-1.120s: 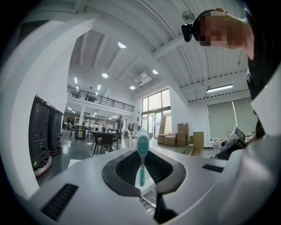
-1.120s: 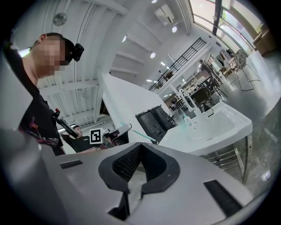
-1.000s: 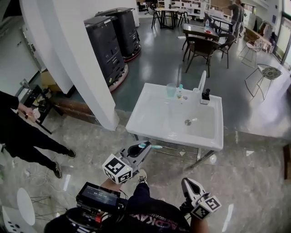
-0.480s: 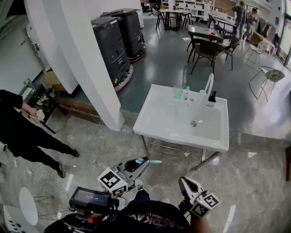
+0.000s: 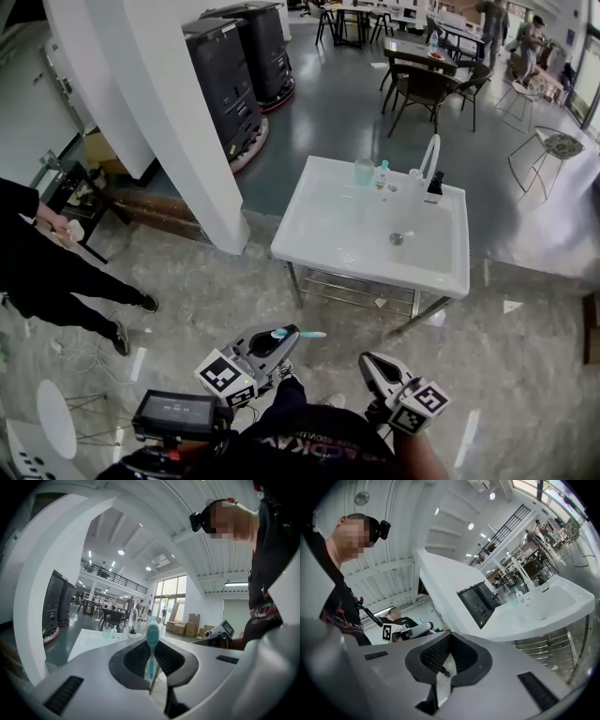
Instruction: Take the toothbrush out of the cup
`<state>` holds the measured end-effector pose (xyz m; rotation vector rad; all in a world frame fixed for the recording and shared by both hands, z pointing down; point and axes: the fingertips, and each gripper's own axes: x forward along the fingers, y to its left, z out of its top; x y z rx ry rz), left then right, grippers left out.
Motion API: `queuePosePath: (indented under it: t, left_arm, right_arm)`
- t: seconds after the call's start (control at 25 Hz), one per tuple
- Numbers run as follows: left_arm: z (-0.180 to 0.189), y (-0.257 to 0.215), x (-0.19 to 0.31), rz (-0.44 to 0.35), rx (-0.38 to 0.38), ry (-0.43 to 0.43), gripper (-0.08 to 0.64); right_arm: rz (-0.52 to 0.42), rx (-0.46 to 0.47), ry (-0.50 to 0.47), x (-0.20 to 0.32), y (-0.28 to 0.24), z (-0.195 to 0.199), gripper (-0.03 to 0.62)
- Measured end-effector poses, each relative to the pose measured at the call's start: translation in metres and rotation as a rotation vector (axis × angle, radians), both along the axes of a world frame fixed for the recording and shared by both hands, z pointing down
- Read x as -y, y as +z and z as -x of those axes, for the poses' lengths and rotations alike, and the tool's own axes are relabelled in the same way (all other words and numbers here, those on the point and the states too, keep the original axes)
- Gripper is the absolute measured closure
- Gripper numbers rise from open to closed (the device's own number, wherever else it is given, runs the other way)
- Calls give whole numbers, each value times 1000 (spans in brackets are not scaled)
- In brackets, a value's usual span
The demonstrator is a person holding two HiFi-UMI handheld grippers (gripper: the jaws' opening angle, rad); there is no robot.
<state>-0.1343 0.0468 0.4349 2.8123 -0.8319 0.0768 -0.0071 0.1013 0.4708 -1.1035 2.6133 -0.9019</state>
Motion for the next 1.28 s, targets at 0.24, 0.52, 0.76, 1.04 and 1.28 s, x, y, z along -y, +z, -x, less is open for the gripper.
queuePosePath:
  t: [0.24, 0.52, 0.76, 1.04, 1.28]
  left_arm:
    - [-15, 11, -27, 46, -7, 32, 529]
    - [-29, 15, -43, 61, -4, 52, 529]
    - [-36, 12, -49, 54, -2, 61, 529]
    - [-32, 13, -53, 53, 4, 53, 529]
    - [-30, 15, -55, 55, 3, 48, 529]
  right_arm:
    - [-15, 42, -17, -6, -7, 6, 583]
    - [-15, 30, -44, -17, -4, 5, 583]
    - [-14, 50, -32, -21, -11, 2, 583]
    - [-39, 43, -46, -23, -13, 5, 583]
    - [-48, 36, -62, -24, -12, 8, 583]
